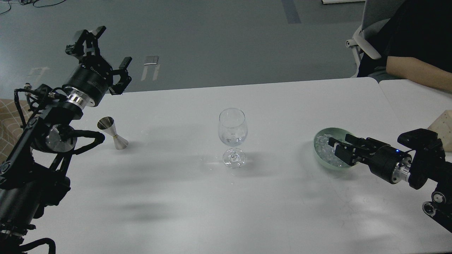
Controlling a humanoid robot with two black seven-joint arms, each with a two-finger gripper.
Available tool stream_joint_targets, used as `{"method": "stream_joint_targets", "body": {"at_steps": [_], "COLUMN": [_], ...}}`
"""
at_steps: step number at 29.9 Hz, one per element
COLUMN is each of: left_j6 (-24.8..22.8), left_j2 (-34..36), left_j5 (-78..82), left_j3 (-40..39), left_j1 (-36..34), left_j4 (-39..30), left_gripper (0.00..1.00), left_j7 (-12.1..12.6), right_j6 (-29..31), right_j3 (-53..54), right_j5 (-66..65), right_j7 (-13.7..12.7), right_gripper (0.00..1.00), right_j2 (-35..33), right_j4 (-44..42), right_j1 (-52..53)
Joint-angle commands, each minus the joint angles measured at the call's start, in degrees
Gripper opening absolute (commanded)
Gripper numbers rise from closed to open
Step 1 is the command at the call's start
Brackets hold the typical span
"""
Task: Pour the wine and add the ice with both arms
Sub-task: 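Reach the right gripper into the green bowl and grasp ice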
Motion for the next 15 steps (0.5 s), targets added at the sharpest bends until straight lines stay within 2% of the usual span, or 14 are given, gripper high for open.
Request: {"method": "stream_joint_targets", "body": {"at_steps": [1,15], "left_j6": [0.0,0.0], "left_j2": [-0.02,0.07], "left_j5": [0.0,0.17], "left_j3": [0.0,0.0], "left_j1": [-0.09,-0.09], "left_j4": [-0.03,-0.2], "left_gripper": [0.98,0.98], "left_j7": [0.0,0.0], "right_j6": [0.98,5.55], "right_j3": [0.0,0.0], "right_j5": [-0.02,0.07], "right_j7": [-0.1,-0.45], "right_gripper": [0.63,0.63], "right_j2": [-0.09,-0.18], "right_j4": [-0.06,-0.15], "right_j1": [0.16,2.53]}}
